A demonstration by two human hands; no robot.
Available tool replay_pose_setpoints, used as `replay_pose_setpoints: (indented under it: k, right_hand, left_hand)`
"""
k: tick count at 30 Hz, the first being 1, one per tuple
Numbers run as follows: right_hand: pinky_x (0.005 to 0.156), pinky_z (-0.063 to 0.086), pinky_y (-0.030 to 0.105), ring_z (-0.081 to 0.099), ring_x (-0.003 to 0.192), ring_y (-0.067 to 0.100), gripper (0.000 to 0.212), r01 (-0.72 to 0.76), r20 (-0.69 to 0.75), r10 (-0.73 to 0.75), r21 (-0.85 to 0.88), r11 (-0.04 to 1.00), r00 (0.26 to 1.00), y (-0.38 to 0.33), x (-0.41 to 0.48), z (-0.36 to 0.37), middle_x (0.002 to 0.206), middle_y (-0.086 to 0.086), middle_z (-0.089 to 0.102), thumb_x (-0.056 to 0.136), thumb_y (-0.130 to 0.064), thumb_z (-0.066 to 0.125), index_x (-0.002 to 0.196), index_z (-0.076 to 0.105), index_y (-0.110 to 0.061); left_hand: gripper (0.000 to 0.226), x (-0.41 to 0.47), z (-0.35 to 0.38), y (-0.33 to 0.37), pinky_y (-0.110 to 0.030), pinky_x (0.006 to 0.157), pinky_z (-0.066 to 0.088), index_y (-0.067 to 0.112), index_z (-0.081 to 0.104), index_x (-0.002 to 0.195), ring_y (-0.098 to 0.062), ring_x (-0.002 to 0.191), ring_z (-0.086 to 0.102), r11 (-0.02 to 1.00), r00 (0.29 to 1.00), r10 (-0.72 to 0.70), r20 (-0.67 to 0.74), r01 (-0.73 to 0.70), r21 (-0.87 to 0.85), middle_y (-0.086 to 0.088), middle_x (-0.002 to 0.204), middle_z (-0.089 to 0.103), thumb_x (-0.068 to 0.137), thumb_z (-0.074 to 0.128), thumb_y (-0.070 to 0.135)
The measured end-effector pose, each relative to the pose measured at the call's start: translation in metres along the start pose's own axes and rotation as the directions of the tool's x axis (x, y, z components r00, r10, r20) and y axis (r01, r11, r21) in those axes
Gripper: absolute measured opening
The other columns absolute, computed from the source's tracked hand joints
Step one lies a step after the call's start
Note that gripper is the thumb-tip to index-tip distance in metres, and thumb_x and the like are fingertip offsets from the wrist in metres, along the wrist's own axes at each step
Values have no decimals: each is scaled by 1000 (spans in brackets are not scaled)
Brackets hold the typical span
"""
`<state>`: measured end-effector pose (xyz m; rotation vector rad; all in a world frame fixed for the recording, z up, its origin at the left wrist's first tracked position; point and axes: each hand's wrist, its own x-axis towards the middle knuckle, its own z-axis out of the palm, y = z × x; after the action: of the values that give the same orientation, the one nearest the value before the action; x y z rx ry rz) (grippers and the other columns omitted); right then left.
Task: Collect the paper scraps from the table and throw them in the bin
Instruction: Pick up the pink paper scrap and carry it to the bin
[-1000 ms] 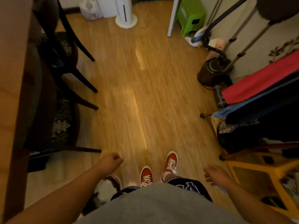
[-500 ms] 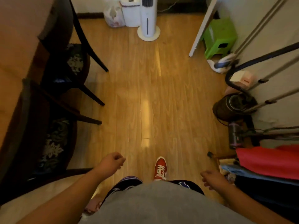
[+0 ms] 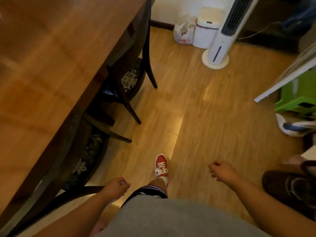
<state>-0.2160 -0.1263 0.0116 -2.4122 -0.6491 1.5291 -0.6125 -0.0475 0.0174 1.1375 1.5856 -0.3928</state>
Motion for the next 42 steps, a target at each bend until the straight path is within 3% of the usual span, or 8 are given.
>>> replay_pose_setpoints:
  k: [10, 18, 22, 27, 33, 36, 38, 42]
  right_hand:
    - [53, 40, 30, 54, 63, 21, 24, -124, -30, 124, 4, 992, 992, -82, 49, -83, 80, 14, 61, 95, -20, 54, 94, 58, 4]
    - [52, 34, 28, 48, 58, 23, 21, -237, 6, 238, -44, 970, 971, -123, 138, -158, 76, 16, 56, 95, -20, 56, 90, 56, 0]
    - [52, 38, 28, 52, 55, 22, 25, -142, 38, 151, -184, 973, 988, -182, 195, -188, 74, 15, 62, 93, -23, 57, 85, 59, 0]
    - [61, 47, 31, 64, 70, 21, 23, 185, 213, -100, -428, 885, 972, -312, 238, -196, 82, 9, 68, 93, -32, 56, 84, 62, -11]
    - [65, 47, 32, 61, 72, 15, 15, 608, 522, -368, -423, 672, 770, -474, 221, -142, 79, 2, 64, 91, -30, 56, 79, 59, -22]
    - [75, 52, 36, 64, 81, 14, 11, 761, 634, -467, -327, 560, 616, -540, 191, -103, 82, -3, 66, 90, -33, 59, 82, 63, -27]
    - [71, 52, 25, 64, 82, 1, 8, 835, 700, -489, -294, 466, 520, -577, 169, -78, 85, -11, 67, 89, -40, 59, 88, 64, -35]
    - [67, 48, 15, 59, 87, -10, 9, 890, 779, -454, -292, 350, 433, -644, 136, -19, 92, -20, 65, 89, -48, 56, 97, 60, -45]
  left_hand:
    - [22, 76, -91, 184, -27, 65, 46, 9, 65, 95, -18, 74, 59, 987, 987, 159, -34, -158, 34, -8, 85, 65, 94, 55, 29]
    - [21, 130, -114, 311, -24, 59, 45, 12, 64, 89, -11, 69, 57, 966, 966, 256, -45, -257, -13, -1, 80, 63, 92, 57, 32]
    - [19, 146, -129, 328, -25, 61, 47, 21, 60, 80, -11, 70, 59, 985, 985, 152, -83, -158, -75, 1, 78, 63, 92, 56, 35]
    - [25, 142, -148, 309, -32, 67, 51, 23, 62, 75, -16, 69, 62, 988, 987, 3, -161, -28, -153, -1, 74, 66, 89, 55, 42]
    - [21, 97, -169, 291, -45, 84, 56, 29, 68, 91, -16, 84, 67, 946, 943, -107, -315, -1, -325, 1, 90, 72, 89, 54, 45]
    - [11, 76, -199, 294, -32, 80, 54, 30, 66, 93, -10, 85, 64, 907, 924, -81, -375, -87, -411, 3, 92, 69, 91, 59, 37]
    - [10, 59, -227, 288, -25, 74, 51, 33, 66, 92, -7, 84, 64, 873, 910, -39, -412, -170, -458, 7, 90, 68, 90, 59, 41]
    - [7, 41, -298, 261, -13, 67, 47, 47, 64, 92, 3, 85, 64, 792, 887, 1, -461, -282, -542, 17, 93, 69, 89, 58, 46]
